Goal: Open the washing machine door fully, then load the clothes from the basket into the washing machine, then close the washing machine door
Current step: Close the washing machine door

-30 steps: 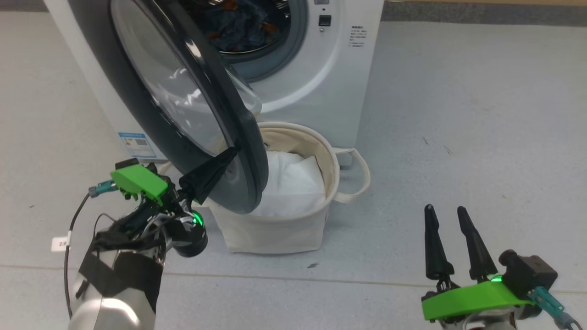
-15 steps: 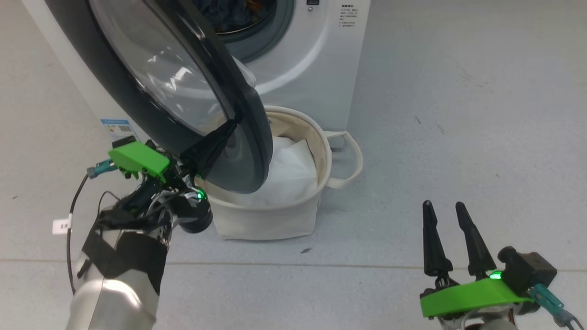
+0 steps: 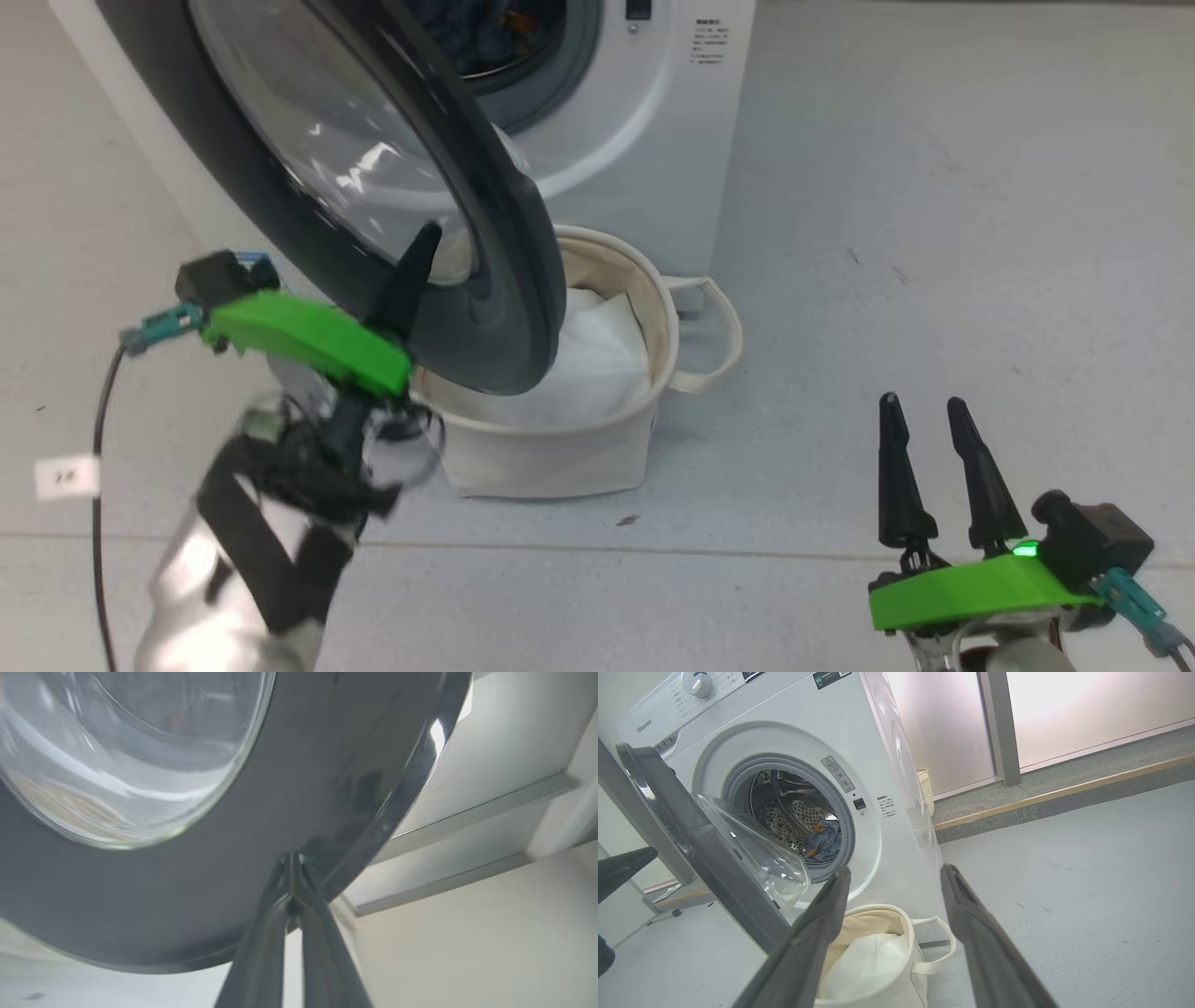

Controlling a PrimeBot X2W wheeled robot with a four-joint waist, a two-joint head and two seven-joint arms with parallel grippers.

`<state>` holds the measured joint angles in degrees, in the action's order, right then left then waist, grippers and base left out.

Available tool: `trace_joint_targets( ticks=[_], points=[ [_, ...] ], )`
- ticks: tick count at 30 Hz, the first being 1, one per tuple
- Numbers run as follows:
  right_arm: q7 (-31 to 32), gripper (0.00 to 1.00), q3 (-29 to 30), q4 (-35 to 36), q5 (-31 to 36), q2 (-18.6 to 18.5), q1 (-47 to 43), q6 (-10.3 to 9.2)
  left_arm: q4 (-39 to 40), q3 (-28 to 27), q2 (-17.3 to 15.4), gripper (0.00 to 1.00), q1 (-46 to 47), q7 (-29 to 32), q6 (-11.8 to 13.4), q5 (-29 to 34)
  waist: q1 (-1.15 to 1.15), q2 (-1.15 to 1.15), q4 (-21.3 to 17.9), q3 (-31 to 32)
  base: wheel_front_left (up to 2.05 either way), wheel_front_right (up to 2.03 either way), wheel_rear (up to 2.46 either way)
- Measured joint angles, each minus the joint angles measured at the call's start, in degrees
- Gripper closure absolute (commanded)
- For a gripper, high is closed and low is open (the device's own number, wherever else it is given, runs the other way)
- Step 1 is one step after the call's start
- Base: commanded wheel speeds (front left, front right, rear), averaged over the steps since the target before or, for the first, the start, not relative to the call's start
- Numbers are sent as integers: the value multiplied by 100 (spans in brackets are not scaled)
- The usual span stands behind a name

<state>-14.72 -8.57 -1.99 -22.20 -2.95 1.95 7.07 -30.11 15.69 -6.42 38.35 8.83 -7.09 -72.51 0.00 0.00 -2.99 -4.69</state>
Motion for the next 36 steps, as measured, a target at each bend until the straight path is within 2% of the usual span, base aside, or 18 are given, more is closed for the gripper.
trace_joint_targets(
  ticks=[3, 4, 6, 10, 17, 18, 20, 22, 26, 30, 36],
  points=[
    [0, 0, 13, 2, 2, 0, -10, 0, 5, 833, -394, 100, -365, -1383, -1, 1648, 0, 0, 116, 107, 0, 0, 0],
    [0, 0, 13, 2, 2, 0, -10, 0, 5, 833, -394, 100, -365, -1383, -1, 1648, 0, 0, 116, 107, 0, 0, 0],
    [0, 0, 22, 11, 14, 0, -27, 0, -199, 1125, -510, 100, -542, -2111, 80, 2503, 0, 0, 202, 192, 0, 0, 0],
    [0, 0, 42, 83, 85, 3, -177, 0, -143, 1111, -381, 100, -809, -2312, 334, 3190, 0, 0, 409, 333, 0, 0, 0],
    [0, 0, 60, 154, 232, 10, -248, 0, 860, 213, -100, 100, -1778, -2315, 959, 4816, 0, 0, 646, 404, 0, 0, 0],
    [0, 0, 59, 155, 250, 11, -248, 0, 949, 79, -35, 0, -1958, -2315, 1002, 4970, 0, 0, 657, 399, 0, 0, 0],
    [0, 0, 58, 153, 250, 13, -249, 0, 984, -96, 80, 0, -2234, -2340, 996, 5121, 0, 0, 667, 396, 0, 0, 0],
    [0, 0, 57, 153, 250, 14, -249, 0, 979, -103, 152, 0, -2425, -2340, 847, 5308, 0, 0, 674, 395, 0, 0, 0],
    [0, 0, 48, 145, 250, 14, -249, 0, 967, -166, 259, 0, -2533, -2340, 739, 5673, 0, 0, 692, 376, 0, 0, 0],
    [0, 0, 38, 145, 250, 14, -249, 0, 936, -243, 313, 0, -2533, -2340, 566, 5744, 0, 0, 717, 367, 0, 0, 0],
    [0, 0, 34, 146, 250, 14, -249, 0, 931, -366, 348, 0, -2532, -2340, 461, 5831, 0, 0, 761, 365, 0, 0, 0]
  ],
)
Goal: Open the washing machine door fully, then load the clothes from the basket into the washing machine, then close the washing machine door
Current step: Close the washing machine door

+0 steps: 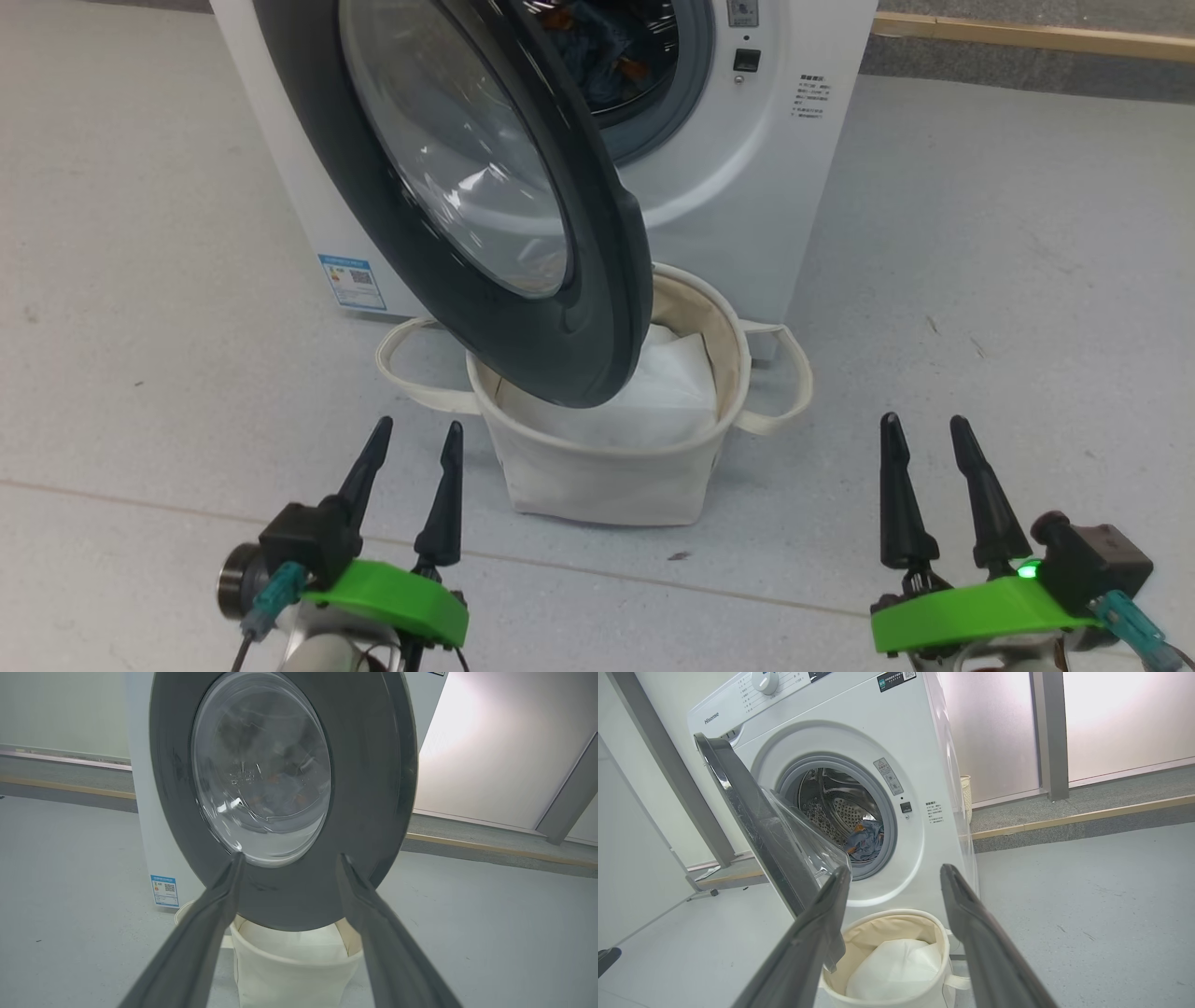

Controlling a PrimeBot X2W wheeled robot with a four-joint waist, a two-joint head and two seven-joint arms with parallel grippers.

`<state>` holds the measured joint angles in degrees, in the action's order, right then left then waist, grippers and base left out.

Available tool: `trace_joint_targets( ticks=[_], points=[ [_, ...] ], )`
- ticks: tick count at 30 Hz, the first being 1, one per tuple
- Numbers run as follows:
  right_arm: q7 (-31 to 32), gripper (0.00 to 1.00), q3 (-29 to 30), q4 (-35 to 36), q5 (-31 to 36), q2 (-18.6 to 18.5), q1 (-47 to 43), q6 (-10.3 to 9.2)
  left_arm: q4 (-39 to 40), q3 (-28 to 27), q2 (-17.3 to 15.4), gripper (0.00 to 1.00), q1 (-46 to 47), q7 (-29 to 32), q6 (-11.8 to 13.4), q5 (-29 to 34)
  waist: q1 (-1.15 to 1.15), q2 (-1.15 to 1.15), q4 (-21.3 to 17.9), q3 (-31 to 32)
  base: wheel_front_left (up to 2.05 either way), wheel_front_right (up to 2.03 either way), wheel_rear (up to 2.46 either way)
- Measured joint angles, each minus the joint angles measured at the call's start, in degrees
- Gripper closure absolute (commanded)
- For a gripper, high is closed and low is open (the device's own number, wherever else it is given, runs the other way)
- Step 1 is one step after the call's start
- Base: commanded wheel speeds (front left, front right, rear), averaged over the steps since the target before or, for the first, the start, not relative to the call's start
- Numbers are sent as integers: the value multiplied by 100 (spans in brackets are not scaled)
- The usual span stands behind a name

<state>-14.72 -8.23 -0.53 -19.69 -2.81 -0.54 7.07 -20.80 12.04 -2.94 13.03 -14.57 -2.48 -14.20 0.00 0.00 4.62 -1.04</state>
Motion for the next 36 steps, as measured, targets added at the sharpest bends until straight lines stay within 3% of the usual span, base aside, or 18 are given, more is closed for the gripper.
trace_joint_targets(
  ticks=[17, 24, 28, 29, 30, 36],
  points=[
    [0, 0, -116, 396, -4, 1, 104, 0, -151, 149, 22, 0, 5, 0, -89, -33, 0, 0, 143, -37, 0, 0, 0],
    [0, 0, -1073, 564, 83, -10, 871, 0, -177, 290, 25, 0, 69, 0, -52, -147, 0, 0, 279, -137, 0, 0, 0],
    [0, 0, -1878, 127, 316, -27, 1365, 0, -197, 408, 32, 0, 171, 0, -40, -231, 0, 0, 381, -205, 0, 0, 0],
    [0, 39, -2006, -27, 348, -43, 1484, 0, -208, 434, 31, 0, 190, 0, -14, -231, 0, 0, 414, -221, 0, 0, 0],
    [0, 100, -2006, -27, 348, -43, 1484, 0, -208, 434, 31, 0, 190, 0, -14, -231, 0, 0, 414, -221, 0, 0, 0],
    [0, 100, -2268, -1139, 481, -141, 2122, 0, -214, 603, 33, 0, 272, 0, 47, -368, 0, 0, 599, -362, 0, 0, 0]
  ],
)
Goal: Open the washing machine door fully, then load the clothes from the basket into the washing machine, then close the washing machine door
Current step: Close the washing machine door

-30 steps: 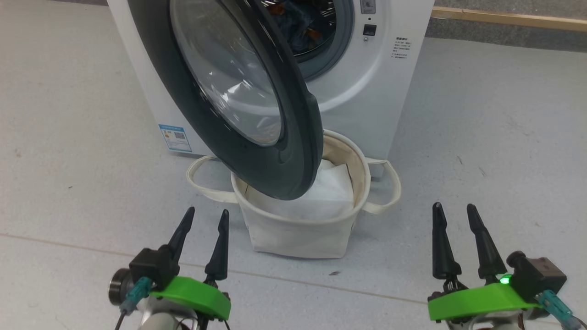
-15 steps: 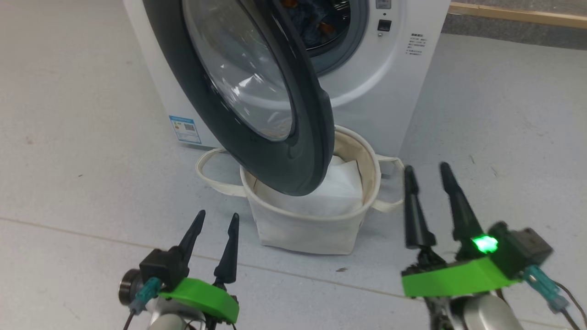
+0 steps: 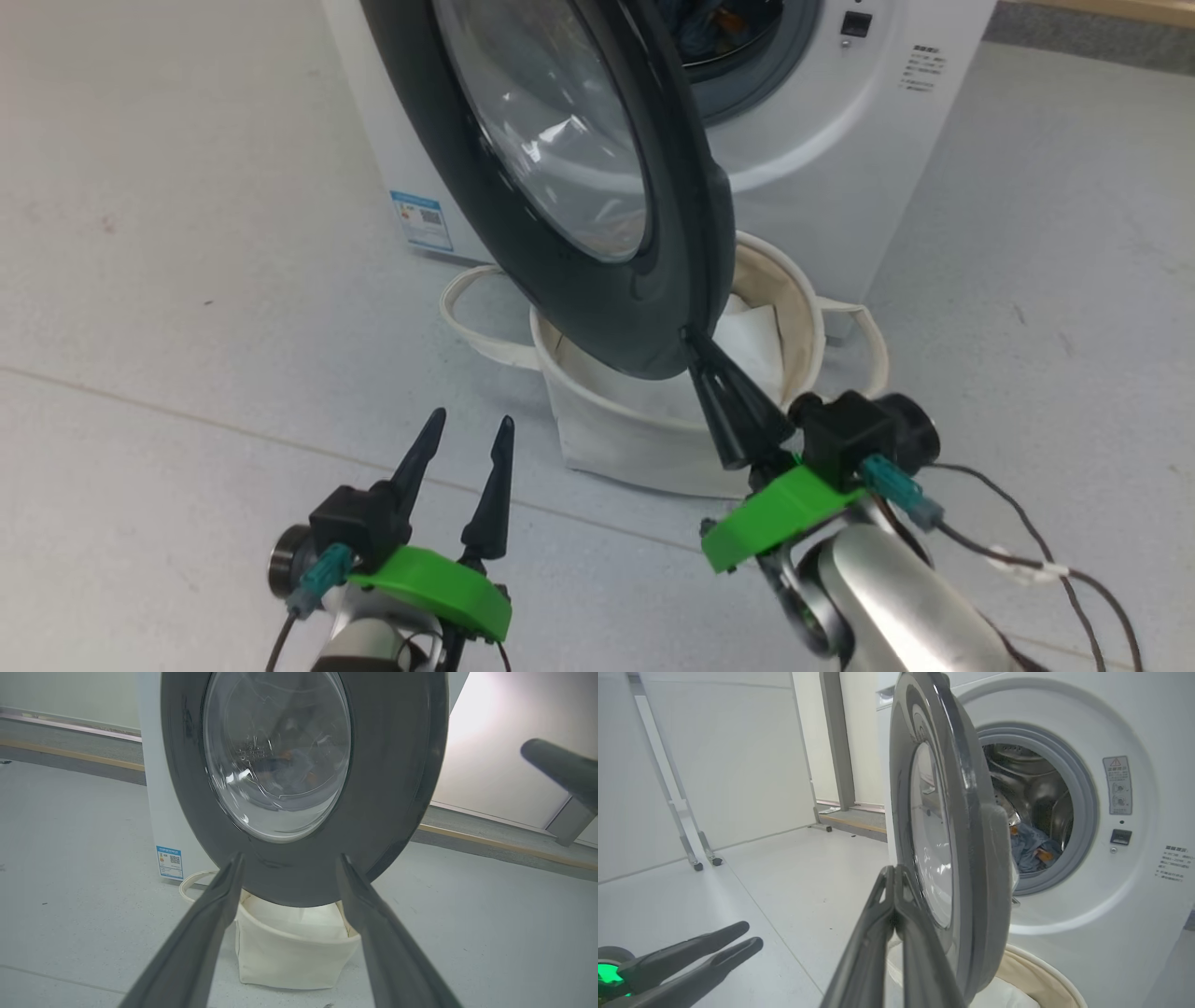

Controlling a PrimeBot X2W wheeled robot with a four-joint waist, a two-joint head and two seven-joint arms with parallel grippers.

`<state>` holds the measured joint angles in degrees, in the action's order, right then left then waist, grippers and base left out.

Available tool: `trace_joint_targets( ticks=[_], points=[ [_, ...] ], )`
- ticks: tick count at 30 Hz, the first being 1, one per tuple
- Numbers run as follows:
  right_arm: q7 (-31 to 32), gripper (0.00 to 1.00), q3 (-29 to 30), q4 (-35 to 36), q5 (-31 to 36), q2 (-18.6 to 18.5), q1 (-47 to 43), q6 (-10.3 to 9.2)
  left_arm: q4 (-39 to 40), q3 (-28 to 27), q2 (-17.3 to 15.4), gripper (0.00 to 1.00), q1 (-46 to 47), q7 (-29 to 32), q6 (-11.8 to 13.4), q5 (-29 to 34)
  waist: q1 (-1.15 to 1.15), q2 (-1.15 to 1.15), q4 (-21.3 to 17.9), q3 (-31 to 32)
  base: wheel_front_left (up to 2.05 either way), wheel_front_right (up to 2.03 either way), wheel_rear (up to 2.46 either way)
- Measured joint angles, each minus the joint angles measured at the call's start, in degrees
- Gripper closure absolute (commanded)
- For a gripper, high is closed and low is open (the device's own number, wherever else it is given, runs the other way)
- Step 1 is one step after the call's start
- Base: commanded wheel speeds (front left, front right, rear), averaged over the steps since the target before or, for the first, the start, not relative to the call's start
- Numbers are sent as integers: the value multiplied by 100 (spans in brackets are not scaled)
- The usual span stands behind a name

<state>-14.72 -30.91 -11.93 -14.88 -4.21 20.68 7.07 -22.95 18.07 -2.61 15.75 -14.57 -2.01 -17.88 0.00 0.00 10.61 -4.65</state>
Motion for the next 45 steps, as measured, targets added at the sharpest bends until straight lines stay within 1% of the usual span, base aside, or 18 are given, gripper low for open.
trace_joint_targets(
  ticks=[5, 10, 14, 16, 17, 18, 22, 26, 30, 36, 39, 45],
  points=[
    [0, 100, 143, -886, 244, -3, 547, 0, 20, 157, 0, 0, 141, 0, 48, -74, 0, 0, 179, -158, 0, 0, 0],
    [0, 100, 180, -1497, 383, 1, 960, 0, 29, 274, 0, 0, 241, 0, 98, -155, 0, 0, 351, -303, 0, 0, 0],
    [0, 100, 356, -1958, 420, 3, 1237, 0, 29, 370, 0, 0, 266, 0, 104, -218, 0, 0, 510, -406, 0, 0, 0],
    [0, 100, 397, -2040, 422, 3, 1301, 0, 27, 388, 0, 0, 285, 0, 105, -240, 0, 0, 538, -426, 0, 0, 0],
    [0, 100, 503, -2195, 432, 4, 1419, 0, 30, 423, 1, 0, 340, 0, 109, -249, 0, 0, 589, -459, 0, 0, 0],
    [0, 100, 567, -2259, 466, 5, 1468, 0, 30, 444, 1, 0, 362, 0, 143, -258, 0, 0, 615, -471, 0, 0, 0],
    [0, 100, 866, -2455, 621, 33, 1584, 1, 30, 509, 1, 0, 373, 0, 153, -342, 0, 0, 693, -532, 0, 0, 0],
    [0, 100, 1201, -2654, 739, 33, 1653, 1, 29, 556, 1, 0, 373, 0, 158, -357, 0, 0, 757, -562, 0, 0, 0],
    [0, 100, 1816, -2856, 890, 22, 1681, 2, 14, 679, 1, 0, 372, 0, 157, -391, 0, 0, 819, -558, 0, 0, 0],
    [0, 100, 2683, -3199, 1562, 62, 1820, 14, -35, 817, 0, 0, 373, 0, 157, -454, 0, 0, 898, -559, 0, 0, 0],
    [0, 100, 3178, -3231, 1840, 53, 1965, 15, -16, 964, 3, 0, 376, 0, 164, -508, 0, 0, 947, -598, 0, 0, 0],
    [0, 100, 3572, -3231, 2009, 31, 2166, 15, 40, 1042, 2, 0, 481, 0, 257, -566, 0, 0, 1010, -714, 0, 0, 0]
  ],
)
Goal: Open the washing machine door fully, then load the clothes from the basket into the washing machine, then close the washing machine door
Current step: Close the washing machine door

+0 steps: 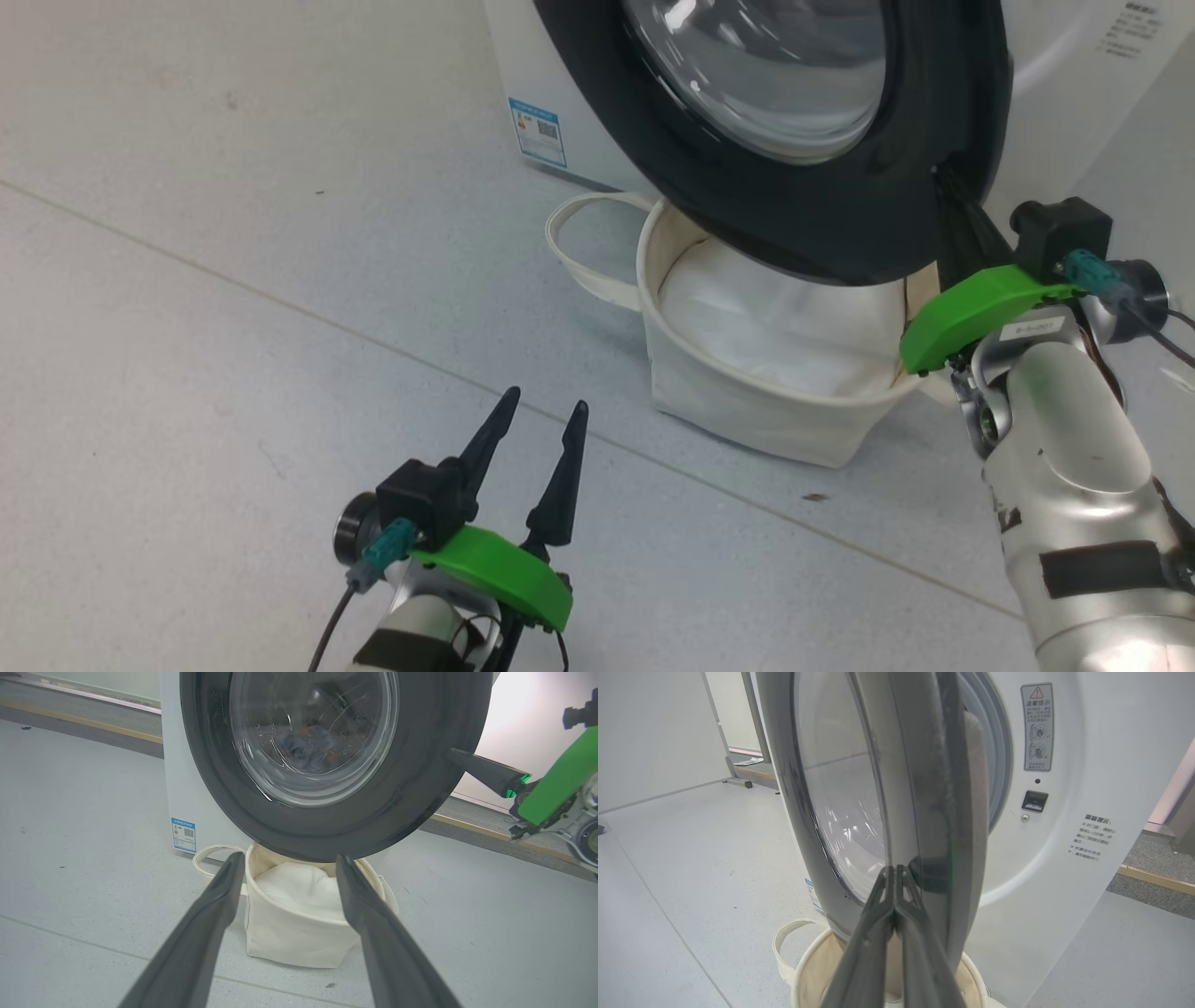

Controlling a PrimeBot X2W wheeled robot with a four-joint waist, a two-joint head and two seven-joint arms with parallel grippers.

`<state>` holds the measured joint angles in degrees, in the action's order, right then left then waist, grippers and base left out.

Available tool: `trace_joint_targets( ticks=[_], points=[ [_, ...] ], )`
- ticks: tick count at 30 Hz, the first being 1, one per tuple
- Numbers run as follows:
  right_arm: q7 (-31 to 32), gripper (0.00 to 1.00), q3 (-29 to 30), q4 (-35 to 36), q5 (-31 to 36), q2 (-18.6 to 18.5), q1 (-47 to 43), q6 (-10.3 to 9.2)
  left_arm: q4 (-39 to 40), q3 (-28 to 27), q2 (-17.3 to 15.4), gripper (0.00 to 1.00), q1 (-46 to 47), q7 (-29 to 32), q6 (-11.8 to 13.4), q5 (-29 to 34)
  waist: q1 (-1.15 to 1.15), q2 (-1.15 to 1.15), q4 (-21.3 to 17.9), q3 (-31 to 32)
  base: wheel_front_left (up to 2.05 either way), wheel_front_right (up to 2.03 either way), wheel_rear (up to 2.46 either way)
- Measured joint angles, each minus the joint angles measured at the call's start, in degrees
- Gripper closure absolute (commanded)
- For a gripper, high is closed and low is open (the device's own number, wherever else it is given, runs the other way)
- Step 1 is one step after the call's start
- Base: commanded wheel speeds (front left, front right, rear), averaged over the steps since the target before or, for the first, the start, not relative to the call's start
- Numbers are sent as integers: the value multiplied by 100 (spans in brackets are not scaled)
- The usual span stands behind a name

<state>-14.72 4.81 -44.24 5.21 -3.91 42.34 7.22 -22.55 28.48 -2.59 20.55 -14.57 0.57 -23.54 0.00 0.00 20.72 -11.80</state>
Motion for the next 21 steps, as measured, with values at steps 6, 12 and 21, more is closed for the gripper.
trace_joint_targets(
  ticks=[6, 12, 21],
  points=[
    [0, 100, 343, -77, 103, 15, 198, 2, 32, 16, 0, 0, 26, 0, 24, -2, 0, 0, 5, -214, 0, 0, 0],
    [0, 100, 582, -103, 185, -91, 590, 2, 175, 41, 2, 0, 244, 0, 90, -46, 0, 0, 5, -485, 0, 0, 0],
    [0, 100, 890, -218, 439, -450, 1516, 4, 316, 98, 24, 0, 470, -1, 201, -87, 0, 0, 18, -1102, 0, 0, 0]
  ],
)
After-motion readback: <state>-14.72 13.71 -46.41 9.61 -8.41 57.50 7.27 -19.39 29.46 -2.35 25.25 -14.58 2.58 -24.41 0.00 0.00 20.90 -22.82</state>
